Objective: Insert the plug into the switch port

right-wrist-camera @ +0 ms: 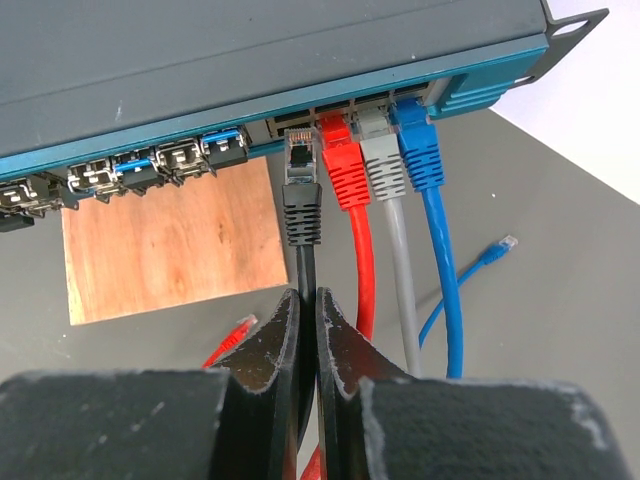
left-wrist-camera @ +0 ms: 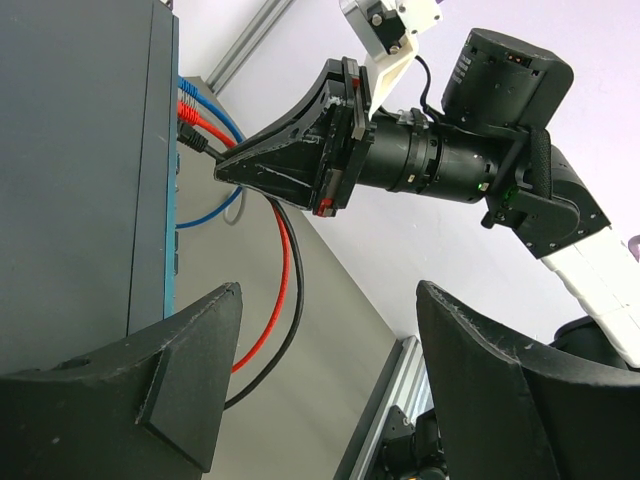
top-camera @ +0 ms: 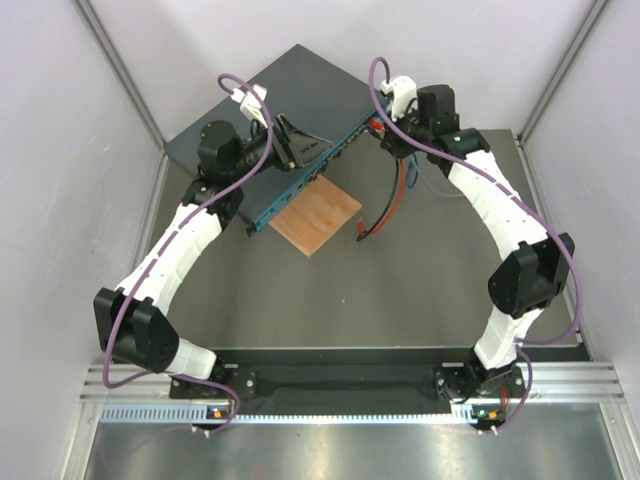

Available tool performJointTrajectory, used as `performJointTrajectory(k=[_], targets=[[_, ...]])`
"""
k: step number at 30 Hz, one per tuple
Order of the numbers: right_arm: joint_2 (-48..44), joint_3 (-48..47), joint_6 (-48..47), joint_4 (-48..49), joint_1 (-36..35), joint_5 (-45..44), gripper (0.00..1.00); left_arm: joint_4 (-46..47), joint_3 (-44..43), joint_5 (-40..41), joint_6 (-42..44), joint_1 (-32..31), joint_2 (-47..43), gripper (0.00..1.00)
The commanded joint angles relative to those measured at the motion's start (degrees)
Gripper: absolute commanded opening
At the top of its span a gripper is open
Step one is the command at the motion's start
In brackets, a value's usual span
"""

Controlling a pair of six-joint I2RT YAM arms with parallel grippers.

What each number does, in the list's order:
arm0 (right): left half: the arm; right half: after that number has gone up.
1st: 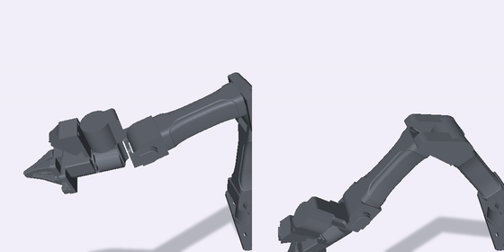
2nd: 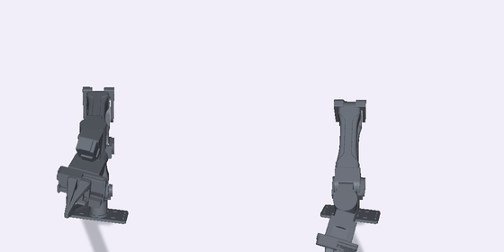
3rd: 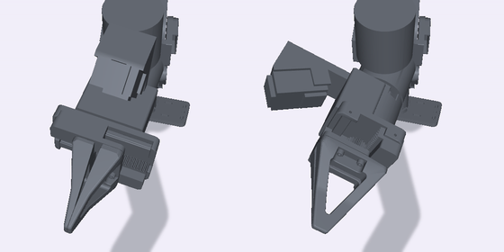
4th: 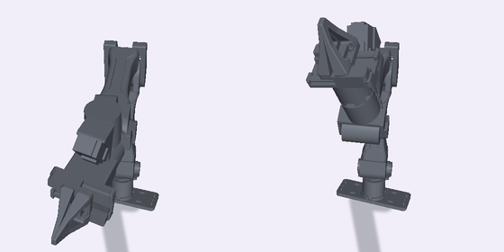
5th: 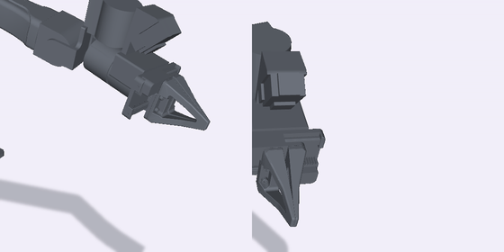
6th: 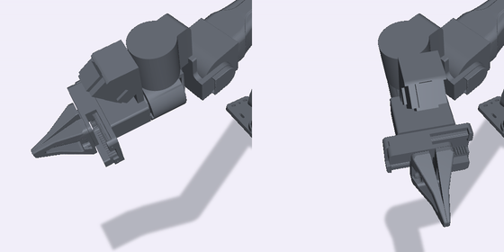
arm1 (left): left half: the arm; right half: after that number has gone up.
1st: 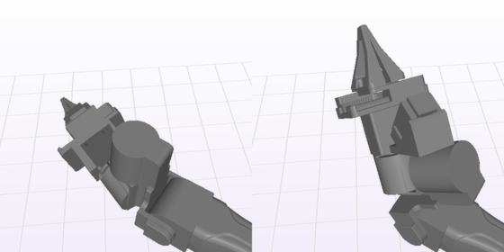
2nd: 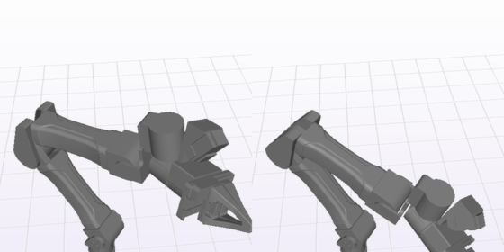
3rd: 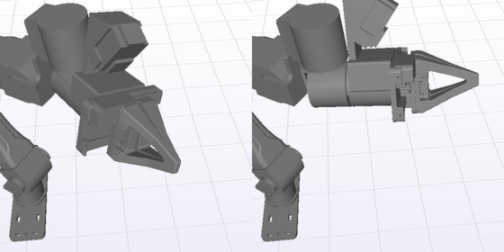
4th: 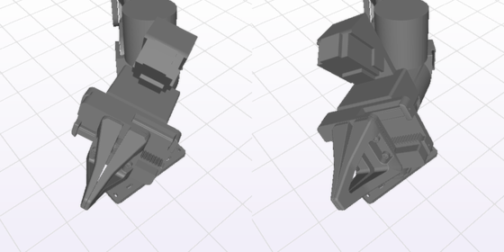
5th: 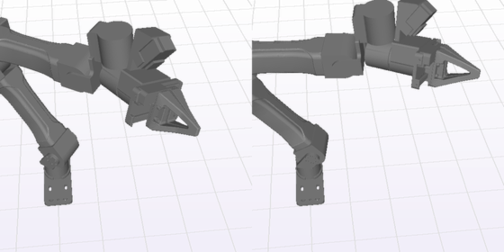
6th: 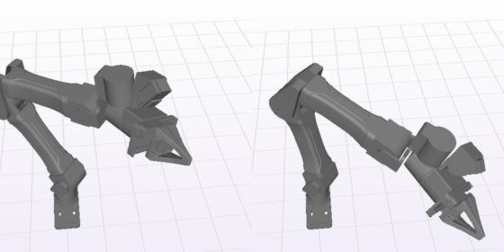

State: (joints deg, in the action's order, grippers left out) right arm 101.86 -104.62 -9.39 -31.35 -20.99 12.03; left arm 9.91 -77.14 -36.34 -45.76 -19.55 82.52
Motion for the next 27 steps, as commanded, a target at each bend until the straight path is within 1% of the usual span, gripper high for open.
performJointTrajectory(k=[1,11,15,27], targets=[[-0.6,-0.3,0.0,2.4,-0.2,-0.4,0.00,3.4,-0.1,-0.2,-0.1,0.0,-0.3,0.75],[0.3,-2.2,-0.5,1.8,-0.7,6.2,0.00,3.4,0.1,-0.1,-0.2,0.0,-0.3,0.75],[0.8,-3.0,-0.9,1.2,-0.8,7.0,0.00,3.4,0.1,-0.1,-0.2,0.0,-0.3,0.75],[2.4,-7.3,-3.1,0.9,0.3,2.5,0.00,3.3,0.5,-0.3,-0.6,0.0,-0.5,0.75]])
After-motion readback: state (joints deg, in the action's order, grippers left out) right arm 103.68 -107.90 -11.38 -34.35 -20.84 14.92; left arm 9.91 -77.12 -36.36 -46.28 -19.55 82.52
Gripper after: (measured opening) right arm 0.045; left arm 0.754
